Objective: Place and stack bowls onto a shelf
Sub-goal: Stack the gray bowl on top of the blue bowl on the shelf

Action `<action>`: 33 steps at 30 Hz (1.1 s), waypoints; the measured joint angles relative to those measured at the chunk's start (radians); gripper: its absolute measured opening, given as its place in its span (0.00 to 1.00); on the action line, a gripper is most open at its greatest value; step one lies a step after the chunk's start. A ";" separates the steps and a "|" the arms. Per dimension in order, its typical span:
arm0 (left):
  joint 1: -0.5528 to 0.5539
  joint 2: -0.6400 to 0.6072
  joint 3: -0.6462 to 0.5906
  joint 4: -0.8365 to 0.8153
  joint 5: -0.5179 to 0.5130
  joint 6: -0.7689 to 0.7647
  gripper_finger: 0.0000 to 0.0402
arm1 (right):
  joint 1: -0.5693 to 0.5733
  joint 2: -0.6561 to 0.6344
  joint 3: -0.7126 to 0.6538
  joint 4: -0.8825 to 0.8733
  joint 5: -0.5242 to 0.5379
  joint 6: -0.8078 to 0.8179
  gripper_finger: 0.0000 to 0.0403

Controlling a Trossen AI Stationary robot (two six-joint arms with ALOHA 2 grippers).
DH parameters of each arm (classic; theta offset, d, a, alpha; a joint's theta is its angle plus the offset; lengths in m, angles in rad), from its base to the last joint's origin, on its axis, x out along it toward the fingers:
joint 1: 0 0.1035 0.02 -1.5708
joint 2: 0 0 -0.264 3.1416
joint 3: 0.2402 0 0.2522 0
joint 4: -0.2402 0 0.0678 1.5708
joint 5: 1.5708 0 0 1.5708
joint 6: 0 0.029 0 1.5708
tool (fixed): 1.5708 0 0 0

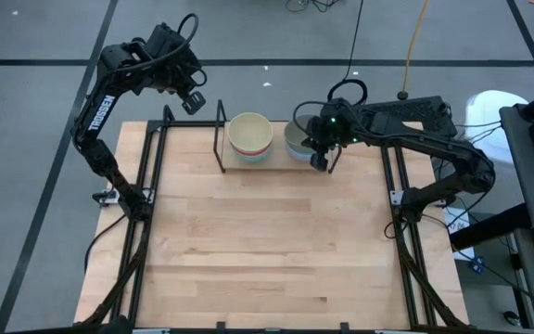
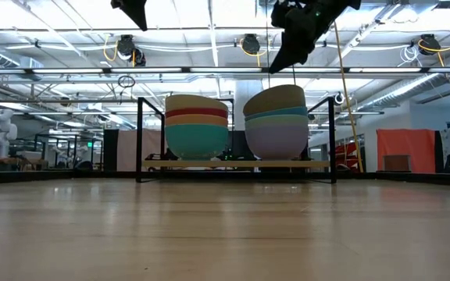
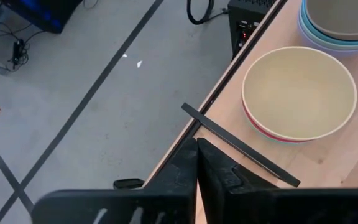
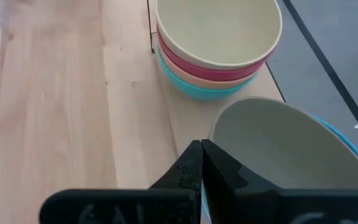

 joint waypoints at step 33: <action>0.000 0.000 0.000 0.000 0.000 -0.002 0.02 | 0.020 -0.148 -0.153 0.209 -0.029 -0.036 0.00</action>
